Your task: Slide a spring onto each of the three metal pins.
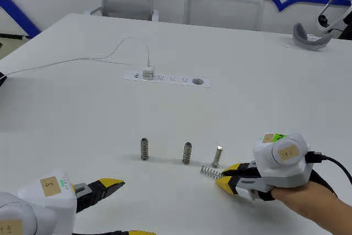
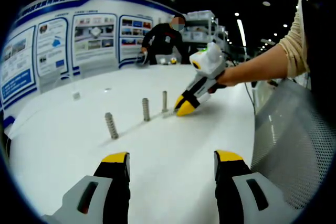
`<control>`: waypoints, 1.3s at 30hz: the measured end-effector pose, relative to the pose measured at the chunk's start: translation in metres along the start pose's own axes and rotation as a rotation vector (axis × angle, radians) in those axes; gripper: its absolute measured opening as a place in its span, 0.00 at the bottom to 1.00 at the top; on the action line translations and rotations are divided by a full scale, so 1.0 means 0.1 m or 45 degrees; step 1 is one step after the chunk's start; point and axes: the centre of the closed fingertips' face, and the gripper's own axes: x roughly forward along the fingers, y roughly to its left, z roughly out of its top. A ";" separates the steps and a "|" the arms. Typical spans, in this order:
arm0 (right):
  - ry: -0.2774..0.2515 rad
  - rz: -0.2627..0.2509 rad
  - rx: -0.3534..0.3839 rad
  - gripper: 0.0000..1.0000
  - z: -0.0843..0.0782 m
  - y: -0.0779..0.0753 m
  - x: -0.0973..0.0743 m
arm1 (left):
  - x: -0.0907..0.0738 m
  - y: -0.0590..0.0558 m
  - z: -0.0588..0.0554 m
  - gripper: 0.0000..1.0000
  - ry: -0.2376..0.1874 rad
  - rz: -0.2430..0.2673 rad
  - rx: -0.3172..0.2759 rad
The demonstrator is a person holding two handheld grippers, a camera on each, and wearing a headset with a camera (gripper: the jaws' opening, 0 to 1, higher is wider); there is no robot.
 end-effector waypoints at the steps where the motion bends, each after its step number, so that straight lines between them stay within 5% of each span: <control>1: 0.000 -0.002 0.000 0.13 0.00 0.00 0.00 | 0.00 0.00 0.00 0.66 0.000 0.001 0.000; 23: -0.004 0.045 -0.039 0.12 0.04 0.15 -0.16 | 0.12 0.03 0.04 0.63 0.007 -0.041 0.027; 39: -0.023 0.139 -0.108 0.12 0.22 0.42 -0.27 | 0.34 0.04 0.17 0.57 0.028 -0.118 0.134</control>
